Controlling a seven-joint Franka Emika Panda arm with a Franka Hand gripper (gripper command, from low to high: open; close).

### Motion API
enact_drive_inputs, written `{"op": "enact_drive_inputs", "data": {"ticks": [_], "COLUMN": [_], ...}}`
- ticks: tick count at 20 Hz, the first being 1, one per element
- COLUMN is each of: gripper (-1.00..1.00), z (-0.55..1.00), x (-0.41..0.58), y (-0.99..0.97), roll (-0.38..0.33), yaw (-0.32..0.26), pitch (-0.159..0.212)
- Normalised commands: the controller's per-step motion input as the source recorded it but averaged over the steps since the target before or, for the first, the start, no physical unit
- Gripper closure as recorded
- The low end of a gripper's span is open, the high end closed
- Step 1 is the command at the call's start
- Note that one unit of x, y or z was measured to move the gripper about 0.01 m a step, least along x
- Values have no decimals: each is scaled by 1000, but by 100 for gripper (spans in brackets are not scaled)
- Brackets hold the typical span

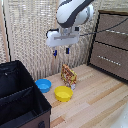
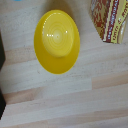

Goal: Locate and clasp the grip of the topmost drawer. Steadily and circumspectly yank the drawer open. Discover and seize the nutrition bar using your clamp. Deposit the nutrition bar in the accessible drawer. Unclench the nutrition bar.

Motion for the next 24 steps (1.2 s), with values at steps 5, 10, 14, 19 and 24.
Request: {"op": "enact_drive_inputs", "data": {"ticks": [5, 10, 14, 19, 24], "gripper": [-100, -100, -100, -100, -100], "z": [147, 131, 96, 74, 117], "x": [19, 2, 46, 246, 321], "y": [7, 0, 0, 0, 0], "roll": [-302, -305, -324, -356, -360], "yaw": [145, 141, 119, 64, 31], "pitch": [-18, -38, -10, 0, 10]}}
